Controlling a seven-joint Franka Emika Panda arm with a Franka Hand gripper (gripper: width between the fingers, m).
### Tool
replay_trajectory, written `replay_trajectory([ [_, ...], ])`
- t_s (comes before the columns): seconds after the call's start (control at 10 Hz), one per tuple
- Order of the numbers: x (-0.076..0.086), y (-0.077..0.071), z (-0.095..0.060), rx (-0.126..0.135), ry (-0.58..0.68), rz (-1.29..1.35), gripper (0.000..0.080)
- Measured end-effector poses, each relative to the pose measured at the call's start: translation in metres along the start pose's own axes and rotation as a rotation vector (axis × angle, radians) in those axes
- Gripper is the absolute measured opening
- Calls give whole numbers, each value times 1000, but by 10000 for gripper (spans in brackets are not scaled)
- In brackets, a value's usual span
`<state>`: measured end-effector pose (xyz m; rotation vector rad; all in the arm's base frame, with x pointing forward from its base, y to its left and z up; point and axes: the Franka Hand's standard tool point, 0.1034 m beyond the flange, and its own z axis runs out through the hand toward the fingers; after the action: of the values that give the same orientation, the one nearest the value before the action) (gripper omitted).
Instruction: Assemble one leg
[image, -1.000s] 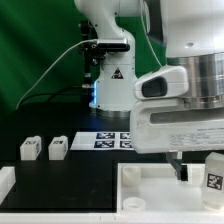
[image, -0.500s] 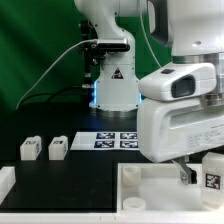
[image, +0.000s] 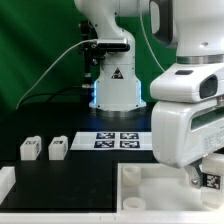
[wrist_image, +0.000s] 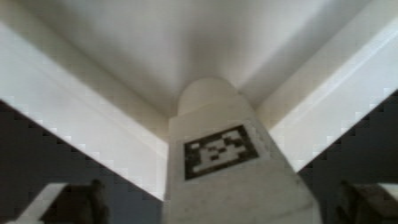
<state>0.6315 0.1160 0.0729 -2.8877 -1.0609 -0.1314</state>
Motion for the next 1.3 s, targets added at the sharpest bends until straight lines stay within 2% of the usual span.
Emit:
replay_trajectory([
  [0.2, 1, -1, 0, 7, 3, 203, 296],
  [0.4, 1, -1, 1, 9, 4, 383, 291],
  [0.7, 2, 4, 1, 12, 3, 887, 291],
  [1.0, 1, 5, 2, 2, -11, 1364, 291],
  [1.2, -1, 5, 2, 36, -27, 1745, 294],
  [1.3, 0, 4, 3, 43, -56, 1897, 294],
])
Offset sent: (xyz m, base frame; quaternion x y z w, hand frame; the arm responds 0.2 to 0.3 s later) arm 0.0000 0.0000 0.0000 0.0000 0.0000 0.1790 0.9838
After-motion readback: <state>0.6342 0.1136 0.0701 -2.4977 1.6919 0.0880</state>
